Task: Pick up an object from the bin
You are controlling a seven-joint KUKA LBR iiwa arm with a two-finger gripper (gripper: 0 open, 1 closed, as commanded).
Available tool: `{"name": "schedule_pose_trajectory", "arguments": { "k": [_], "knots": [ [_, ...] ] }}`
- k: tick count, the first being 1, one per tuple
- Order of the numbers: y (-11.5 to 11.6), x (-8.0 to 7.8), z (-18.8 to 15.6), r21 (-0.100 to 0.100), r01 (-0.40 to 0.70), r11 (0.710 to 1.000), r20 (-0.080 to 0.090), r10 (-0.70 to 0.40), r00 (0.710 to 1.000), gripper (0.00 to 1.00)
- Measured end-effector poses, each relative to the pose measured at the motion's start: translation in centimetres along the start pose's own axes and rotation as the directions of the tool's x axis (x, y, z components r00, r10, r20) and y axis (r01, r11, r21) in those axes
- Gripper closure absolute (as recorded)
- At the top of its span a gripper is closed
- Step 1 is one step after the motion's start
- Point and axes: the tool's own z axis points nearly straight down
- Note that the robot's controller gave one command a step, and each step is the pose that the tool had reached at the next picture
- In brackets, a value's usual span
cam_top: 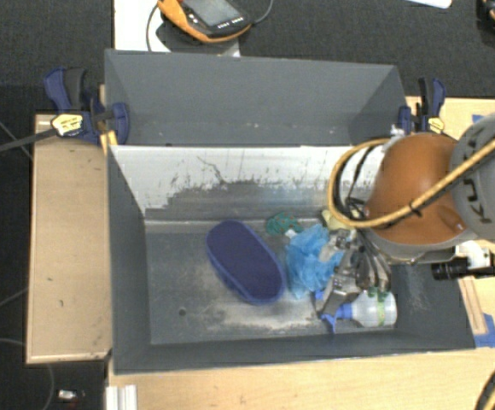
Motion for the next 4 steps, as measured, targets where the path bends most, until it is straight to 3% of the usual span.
{"name": "schedule_pose_trajectory", "arguments": {
  "k": [1,2,3,4],
  "knots": [
    [0.4,-0.3,1.9,0.001,-0.048,0.999,-0.003,0.048,0.999,0.0],
    [0.2,-0.4,5.9,0.0,-0.233,0.972,-0.001,0.233,0.972,0.0],
    [0.4,-0.3,8.1,-0.001,-0.247,0.969,0.003,0.247,0.969,0.0],
    [0.3,-0.2,8.6,-0.004,-0.226,0.974,0.008,0.226,0.974,1.0]
  ]
}}
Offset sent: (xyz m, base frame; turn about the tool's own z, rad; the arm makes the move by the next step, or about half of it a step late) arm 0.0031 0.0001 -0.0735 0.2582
